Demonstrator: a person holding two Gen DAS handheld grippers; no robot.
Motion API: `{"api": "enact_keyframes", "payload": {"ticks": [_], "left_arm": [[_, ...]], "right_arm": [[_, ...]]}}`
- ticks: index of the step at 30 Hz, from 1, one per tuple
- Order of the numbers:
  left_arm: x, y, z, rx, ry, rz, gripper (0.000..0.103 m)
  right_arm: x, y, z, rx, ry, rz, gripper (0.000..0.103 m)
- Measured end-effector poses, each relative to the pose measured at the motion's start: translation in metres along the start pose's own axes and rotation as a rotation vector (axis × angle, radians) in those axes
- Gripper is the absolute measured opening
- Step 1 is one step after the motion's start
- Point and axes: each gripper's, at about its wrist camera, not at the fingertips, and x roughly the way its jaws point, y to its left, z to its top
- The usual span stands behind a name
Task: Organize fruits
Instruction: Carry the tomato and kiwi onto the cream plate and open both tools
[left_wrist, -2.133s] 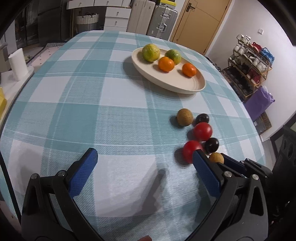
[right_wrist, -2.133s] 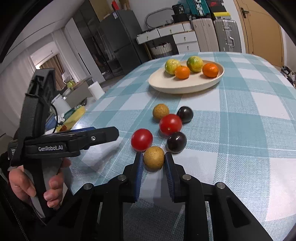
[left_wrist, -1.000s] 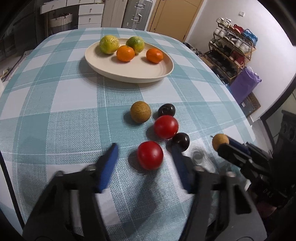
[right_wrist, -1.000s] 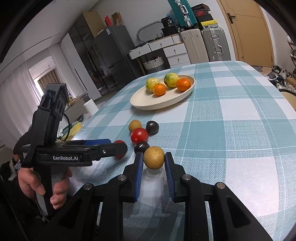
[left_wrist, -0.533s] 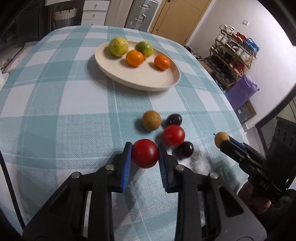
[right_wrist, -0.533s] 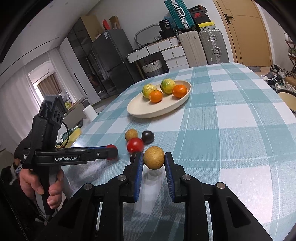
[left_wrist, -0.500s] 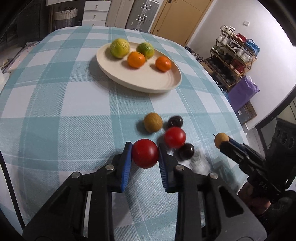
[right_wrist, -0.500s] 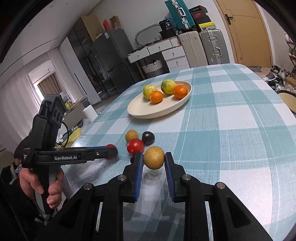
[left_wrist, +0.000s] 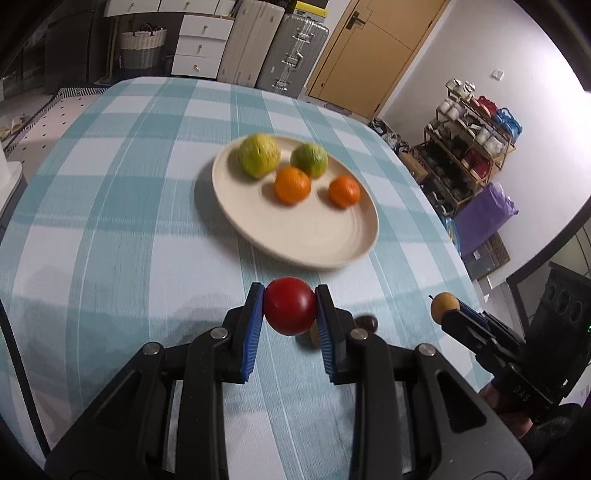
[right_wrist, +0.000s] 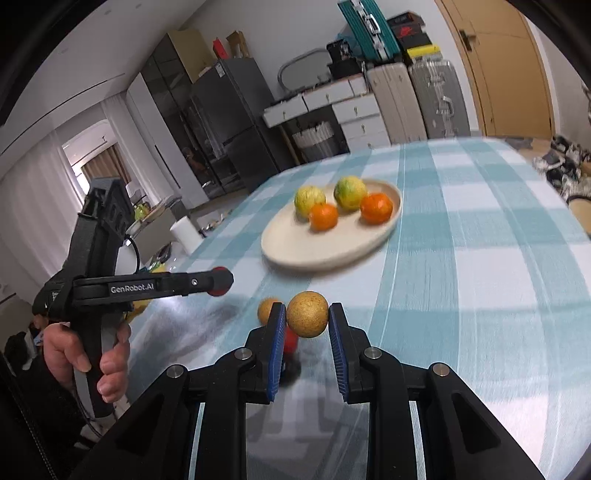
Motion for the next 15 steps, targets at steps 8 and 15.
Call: {"api": "enact_keyframes", "payload": {"ticks": [8, 15], "left_arm": [[0.01, 0.009, 0.043, -0.023, -0.02, -0.013, 0.025], [0.028, 0.009, 0.07, -0.021, -0.01, -0.024, 0.025]], "right_arm": [[0.021, 0.0, 0.037, -0.008, -0.015, -0.002, 0.024], [0.041, -0.006, 0.067, 0.011, -0.019, 0.003, 0.024]]}}
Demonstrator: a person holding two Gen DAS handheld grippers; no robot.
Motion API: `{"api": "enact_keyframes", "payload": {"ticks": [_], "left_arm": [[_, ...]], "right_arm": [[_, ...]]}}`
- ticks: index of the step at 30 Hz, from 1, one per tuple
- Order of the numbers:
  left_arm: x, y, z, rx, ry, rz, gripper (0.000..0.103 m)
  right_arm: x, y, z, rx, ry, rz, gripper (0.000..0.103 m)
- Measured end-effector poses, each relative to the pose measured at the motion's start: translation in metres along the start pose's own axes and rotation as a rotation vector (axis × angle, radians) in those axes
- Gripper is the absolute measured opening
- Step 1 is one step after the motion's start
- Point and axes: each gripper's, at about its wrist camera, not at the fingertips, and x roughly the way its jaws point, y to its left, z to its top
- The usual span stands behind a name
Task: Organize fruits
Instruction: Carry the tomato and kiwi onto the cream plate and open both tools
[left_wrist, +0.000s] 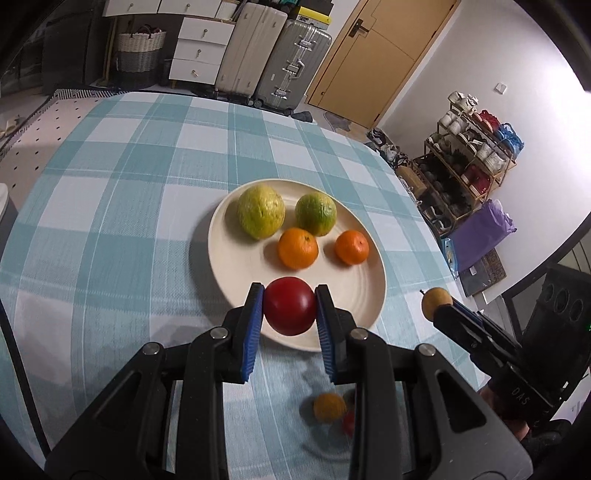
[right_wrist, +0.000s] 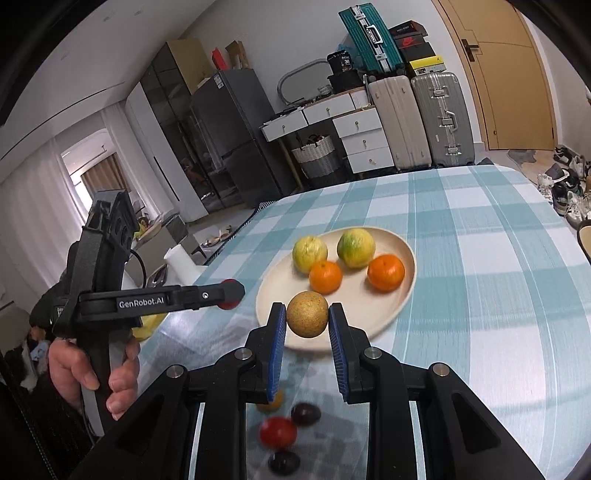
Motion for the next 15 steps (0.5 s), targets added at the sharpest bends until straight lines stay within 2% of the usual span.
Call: {"api": "enact_keyframes", "payload": {"ticks": [9, 15], "left_arm": [[0.031, 0.01, 0.019, -0.022, 0.025, -0.006, 0.025], [0.048, 0.018, 0.026, -0.037, 0.046, -0.016, 0.025]], "right_arm": [[0.035, -0.011, 0.03, 0.008, 0.032, 0.003, 0.024], [0.069, -0.024, 0.04, 0.033, 0.109, -0.027, 0.024]]}}
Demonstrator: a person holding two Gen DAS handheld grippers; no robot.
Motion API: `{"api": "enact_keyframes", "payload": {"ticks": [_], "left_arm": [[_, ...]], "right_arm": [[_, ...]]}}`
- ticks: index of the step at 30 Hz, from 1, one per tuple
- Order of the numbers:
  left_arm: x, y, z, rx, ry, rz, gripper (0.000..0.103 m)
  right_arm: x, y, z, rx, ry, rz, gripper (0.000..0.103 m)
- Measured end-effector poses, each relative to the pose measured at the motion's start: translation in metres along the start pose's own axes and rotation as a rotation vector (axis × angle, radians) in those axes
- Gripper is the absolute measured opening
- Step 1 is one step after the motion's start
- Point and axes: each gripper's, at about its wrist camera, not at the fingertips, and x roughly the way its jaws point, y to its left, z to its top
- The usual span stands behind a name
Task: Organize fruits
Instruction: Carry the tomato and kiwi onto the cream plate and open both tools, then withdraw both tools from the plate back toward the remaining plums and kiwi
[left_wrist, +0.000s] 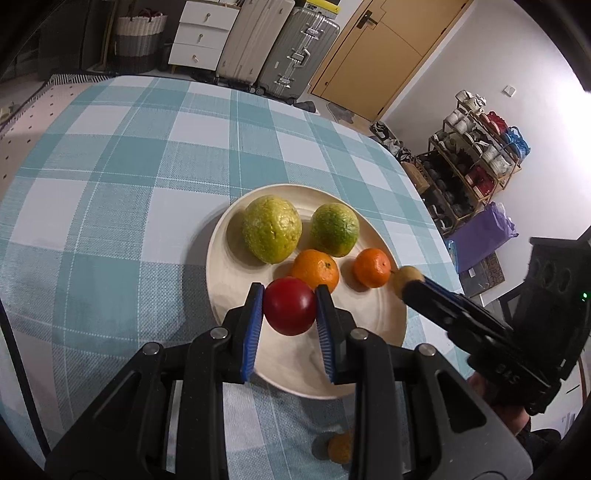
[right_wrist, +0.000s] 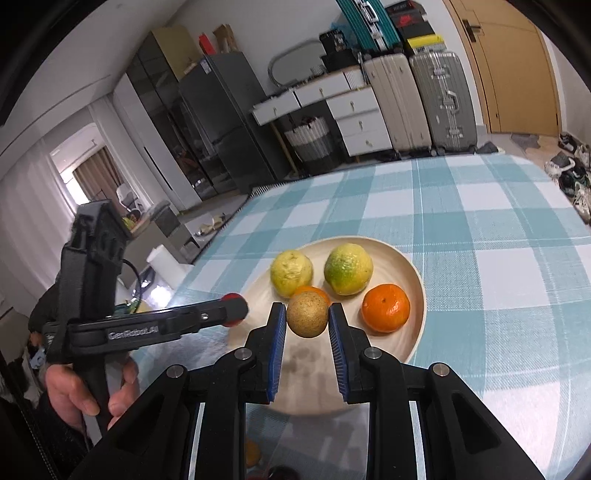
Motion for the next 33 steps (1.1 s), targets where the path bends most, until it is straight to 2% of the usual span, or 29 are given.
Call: {"api": "enact_keyframes", "payload": {"ticks": [13, 23, 28, 30, 33], "left_arm": [[0.03, 0.008, 0.007, -0.016, 0.038, -0.019, 0.025], [0.038, 0.011, 0.009, -0.026, 0.044, -0.025, 0.025], [0.034, 0.008, 0.012, -0.023, 0.015, -0.019, 0.026], [0.033, 0.005, 0.012, -0.016, 0.016, -0.015, 0.026], [0.029, 0.004, 0.012, -0.017, 0.012, -0.013, 0.027]], "right_arm": [[0.034, -0.009, 0.007, -0.01, 0.075, -0.049, 0.024], [0.042, -0.007, 0.008, -0.024, 0.082, -0.058, 0.024], [0.043, -0.006, 0.009, -0.026, 0.071, -0.064, 0.025], [0.04, -0.006, 0.01, -0.029, 0.047, -0.059, 0.042], [0.031, -0.005, 0.012, -0.026, 0.007, -0.049, 0.047]]}}
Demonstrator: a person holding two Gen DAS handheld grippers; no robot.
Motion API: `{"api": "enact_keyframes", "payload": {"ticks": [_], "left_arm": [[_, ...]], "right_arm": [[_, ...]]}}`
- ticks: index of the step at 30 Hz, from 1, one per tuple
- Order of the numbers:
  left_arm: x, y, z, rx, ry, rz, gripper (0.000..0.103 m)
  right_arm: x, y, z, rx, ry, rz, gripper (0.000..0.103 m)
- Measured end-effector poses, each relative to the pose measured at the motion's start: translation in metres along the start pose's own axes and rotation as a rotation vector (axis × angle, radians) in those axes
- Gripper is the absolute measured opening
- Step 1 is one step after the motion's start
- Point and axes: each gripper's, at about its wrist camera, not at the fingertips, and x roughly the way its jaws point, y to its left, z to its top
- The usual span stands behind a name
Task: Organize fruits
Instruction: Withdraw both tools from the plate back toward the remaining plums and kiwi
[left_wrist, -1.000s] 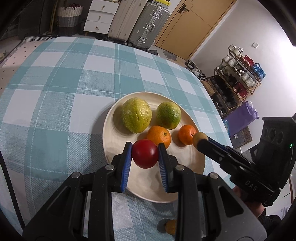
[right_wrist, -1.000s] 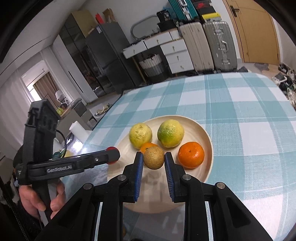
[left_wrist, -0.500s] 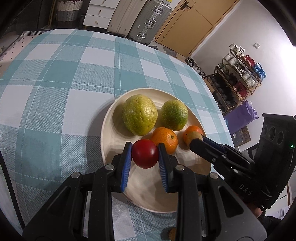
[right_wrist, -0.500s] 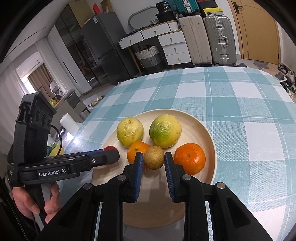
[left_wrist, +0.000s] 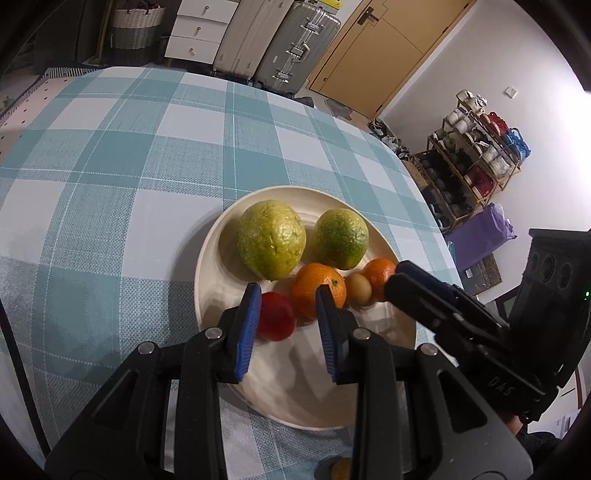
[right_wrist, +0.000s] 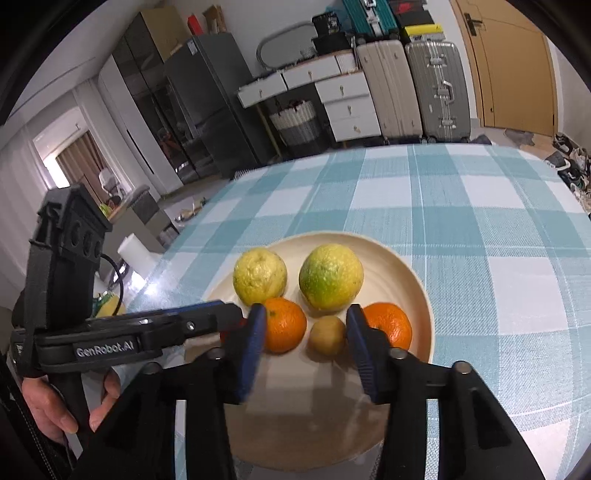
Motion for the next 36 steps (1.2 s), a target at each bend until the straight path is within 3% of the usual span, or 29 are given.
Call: {"api": "enact_keyframes", "payload": {"ticks": [4, 9, 11, 15, 24, 30, 33, 36], "left_arm": [[-0.009, -0.002, -0.002, -0.006, -0.018, 0.008, 0.042], [-0.025, -0.007, -0.006, 0.002, -0.037, 0.02, 0.045], [-0.031, -0.009, -0.009, 0.006, -0.044, 0.028, 0.051], [-0.046, -0.013, -0.016, 0.009, -0.064, 0.037, 0.054], [-0.075, -0.021, -0.037, 0.017, -0.087, 0.059, 0.062], [-0.089, -0.03, -0.052, 0.043, -0.1, 0.096, 0.072], [-0.093, -0.034, -0.061, 0.054, -0.097, 0.101, 0.072], [-0.097, -0.04, -0.07, 0.067, -0.098, 0.119, 0.08]], "right_arm": [[-0.01, 0.0, 0.001, 0.003, -0.023, -0.004, 0.048], [-0.026, -0.002, -0.003, 0.017, -0.042, -0.012, 0.051], [-0.033, -0.003, -0.004, 0.025, -0.056, -0.015, 0.051], [-0.051, -0.004, -0.009, 0.041, -0.099, -0.02, 0.064], [-0.086, -0.001, -0.021, 0.052, -0.156, -0.02, 0.072], [-0.106, 0.009, -0.031, 0.033, -0.202, -0.021, 0.087], [-0.114, 0.013, -0.036, 0.031, -0.211, -0.029, 0.089], [-0.121, 0.015, -0.041, 0.04, -0.22, -0.023, 0.092]]}}
